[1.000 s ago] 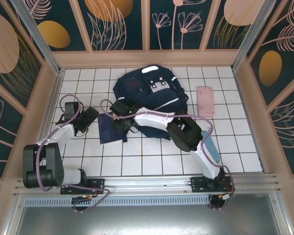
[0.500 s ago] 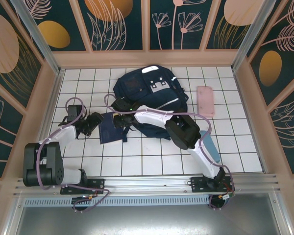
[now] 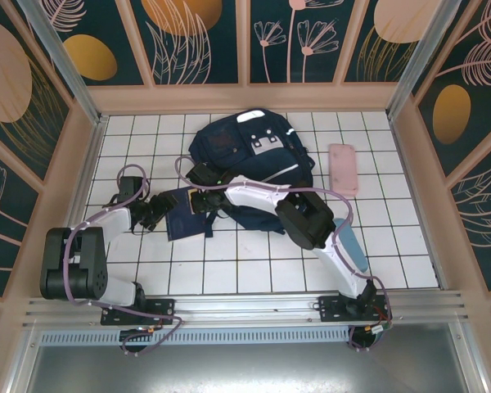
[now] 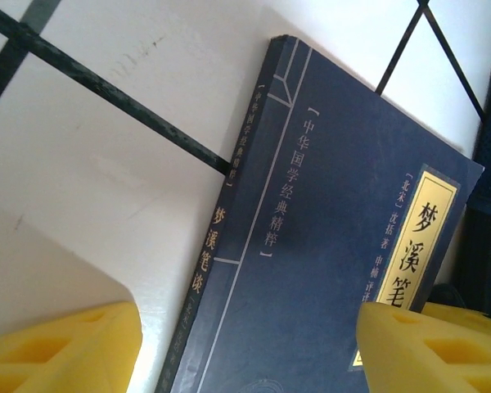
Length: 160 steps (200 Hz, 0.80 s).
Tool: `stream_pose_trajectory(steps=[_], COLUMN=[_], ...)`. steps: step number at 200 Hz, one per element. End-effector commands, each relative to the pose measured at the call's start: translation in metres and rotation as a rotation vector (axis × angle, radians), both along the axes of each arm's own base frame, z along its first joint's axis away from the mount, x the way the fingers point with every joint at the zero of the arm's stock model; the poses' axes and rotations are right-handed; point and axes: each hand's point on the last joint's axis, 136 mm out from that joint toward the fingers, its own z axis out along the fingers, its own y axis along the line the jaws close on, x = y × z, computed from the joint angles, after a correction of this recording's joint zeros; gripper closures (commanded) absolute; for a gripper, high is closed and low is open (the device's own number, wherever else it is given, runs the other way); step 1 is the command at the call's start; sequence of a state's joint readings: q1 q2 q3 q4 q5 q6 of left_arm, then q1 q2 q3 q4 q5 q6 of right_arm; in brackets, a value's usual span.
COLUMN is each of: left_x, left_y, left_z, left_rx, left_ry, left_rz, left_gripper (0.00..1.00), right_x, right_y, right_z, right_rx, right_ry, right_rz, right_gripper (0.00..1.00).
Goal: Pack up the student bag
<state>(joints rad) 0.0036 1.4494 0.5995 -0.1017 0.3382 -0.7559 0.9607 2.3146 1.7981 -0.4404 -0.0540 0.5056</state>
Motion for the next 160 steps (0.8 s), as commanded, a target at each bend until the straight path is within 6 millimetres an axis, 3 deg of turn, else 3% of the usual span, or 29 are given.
stream_pose_trajectory(steps=[1,72,109,160], left_x=[-0.001,0.004,0.007,0.008], left_y=[-0.027,-0.053,-0.059,-0.057], left_z=[0.006,0.057,0.087,0.069], left_rx=[-0.107,-0.282,-0.328,-0.368], left_ry=[-0.042,-0.181,-0.253,-0.184], left_rz=[-0.098,-0.158,-0.169,-0.087], left_gripper=[0.32,0.45,0.45,0.43], right_x=[-0.007,-0.009,-0.01,-0.008], right_y=[0.0,0.008,0.005,0.001], right_z=[-0.024,-0.014,-0.007,-0.006], right_rx=[0.005,0.091,0.149,0.184], right_ry=[0.065,0.11,0.14,0.168], right_rz=[0.013,0.047,0.052,0.034], right_gripper=[0.7,0.72,0.72,0.71])
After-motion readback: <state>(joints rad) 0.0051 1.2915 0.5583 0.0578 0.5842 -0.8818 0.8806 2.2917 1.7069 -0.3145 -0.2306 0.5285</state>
